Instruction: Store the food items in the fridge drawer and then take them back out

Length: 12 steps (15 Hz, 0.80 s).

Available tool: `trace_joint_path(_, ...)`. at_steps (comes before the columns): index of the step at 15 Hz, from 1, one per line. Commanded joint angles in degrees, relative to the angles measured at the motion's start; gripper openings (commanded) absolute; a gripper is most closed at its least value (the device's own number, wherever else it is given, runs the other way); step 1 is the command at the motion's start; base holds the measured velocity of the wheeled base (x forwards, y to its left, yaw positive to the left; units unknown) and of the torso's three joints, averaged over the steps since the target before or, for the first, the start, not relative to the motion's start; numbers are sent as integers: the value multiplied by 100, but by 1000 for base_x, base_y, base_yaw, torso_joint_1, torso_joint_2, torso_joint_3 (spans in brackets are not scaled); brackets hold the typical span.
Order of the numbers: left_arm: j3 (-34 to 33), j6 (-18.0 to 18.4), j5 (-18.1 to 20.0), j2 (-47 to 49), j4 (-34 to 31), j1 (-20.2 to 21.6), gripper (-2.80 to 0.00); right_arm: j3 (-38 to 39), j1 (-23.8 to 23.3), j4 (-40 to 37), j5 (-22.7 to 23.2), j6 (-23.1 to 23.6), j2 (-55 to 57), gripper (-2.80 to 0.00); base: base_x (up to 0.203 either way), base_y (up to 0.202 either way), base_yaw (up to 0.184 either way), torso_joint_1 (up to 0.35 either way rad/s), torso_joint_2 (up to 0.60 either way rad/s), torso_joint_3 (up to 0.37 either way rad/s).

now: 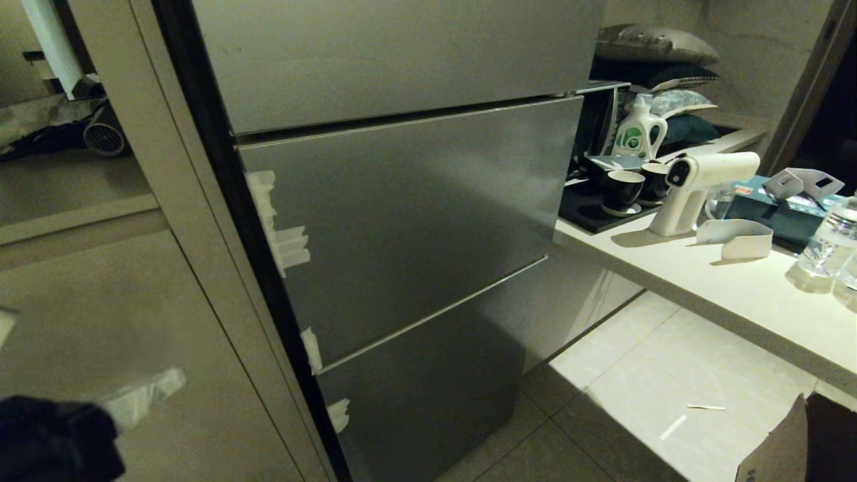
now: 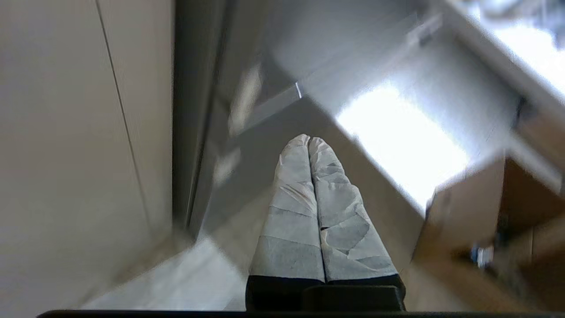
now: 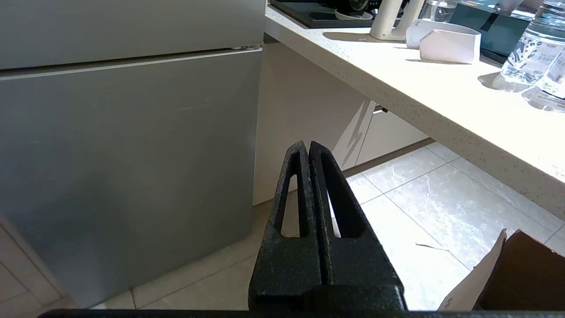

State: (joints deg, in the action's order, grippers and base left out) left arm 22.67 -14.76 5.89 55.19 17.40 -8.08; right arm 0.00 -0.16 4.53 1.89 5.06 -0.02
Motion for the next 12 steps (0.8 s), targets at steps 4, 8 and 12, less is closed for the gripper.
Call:
trace_joint_path(4,373,-165,-40,820,625,928,-280,176,-2,4,4,4,-6,-280,0,0,0,0,0,0)
trace_joint_path(8,433,-184,-16,906,692,1621,-280,176,2,4,4,4,-6,-280,0,0,0,0,0,0)
trace_joint_path(12,556,-185,-44,836,695,1722,-280,176,-2,4,4,4,-6,-280,0,0,0,0,0,0)
